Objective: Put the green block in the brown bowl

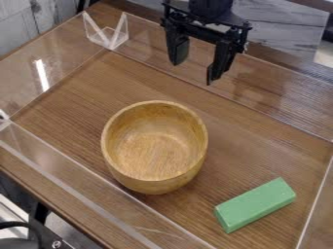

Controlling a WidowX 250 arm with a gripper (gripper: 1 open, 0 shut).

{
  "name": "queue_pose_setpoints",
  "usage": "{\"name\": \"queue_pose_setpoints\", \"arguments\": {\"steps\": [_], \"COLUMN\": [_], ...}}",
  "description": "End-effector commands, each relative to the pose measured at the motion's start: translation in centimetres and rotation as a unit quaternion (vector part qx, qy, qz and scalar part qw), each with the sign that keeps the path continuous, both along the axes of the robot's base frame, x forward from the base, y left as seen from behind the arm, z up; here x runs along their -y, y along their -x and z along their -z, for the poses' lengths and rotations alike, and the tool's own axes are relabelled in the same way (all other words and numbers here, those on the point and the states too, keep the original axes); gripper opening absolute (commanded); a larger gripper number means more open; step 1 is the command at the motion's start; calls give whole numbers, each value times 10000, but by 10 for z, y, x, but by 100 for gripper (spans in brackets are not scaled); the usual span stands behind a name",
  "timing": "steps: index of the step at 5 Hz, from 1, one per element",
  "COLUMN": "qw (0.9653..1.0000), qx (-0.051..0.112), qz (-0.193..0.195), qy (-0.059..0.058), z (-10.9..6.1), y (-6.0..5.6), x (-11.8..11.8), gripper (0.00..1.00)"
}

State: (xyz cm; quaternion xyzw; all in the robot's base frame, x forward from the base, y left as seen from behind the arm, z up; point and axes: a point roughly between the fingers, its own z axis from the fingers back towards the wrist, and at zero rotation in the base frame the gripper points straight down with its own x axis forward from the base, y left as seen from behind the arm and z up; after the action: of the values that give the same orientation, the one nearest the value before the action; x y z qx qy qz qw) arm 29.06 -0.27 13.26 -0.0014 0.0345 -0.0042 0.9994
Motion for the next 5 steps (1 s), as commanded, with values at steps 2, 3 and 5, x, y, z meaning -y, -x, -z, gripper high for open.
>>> {"name": "queue_pose_setpoints", "arguments": {"steps": [2, 3, 5], "qw": [9687, 9355, 9348], "qx": [-226, -18, 65], "qz": [2473, 3534, 3548], "qy": [39, -61, -154], "z": [34, 54, 68], "y": [68, 89, 80], "x": [85, 132, 101], "gripper": [100, 100, 100]}}
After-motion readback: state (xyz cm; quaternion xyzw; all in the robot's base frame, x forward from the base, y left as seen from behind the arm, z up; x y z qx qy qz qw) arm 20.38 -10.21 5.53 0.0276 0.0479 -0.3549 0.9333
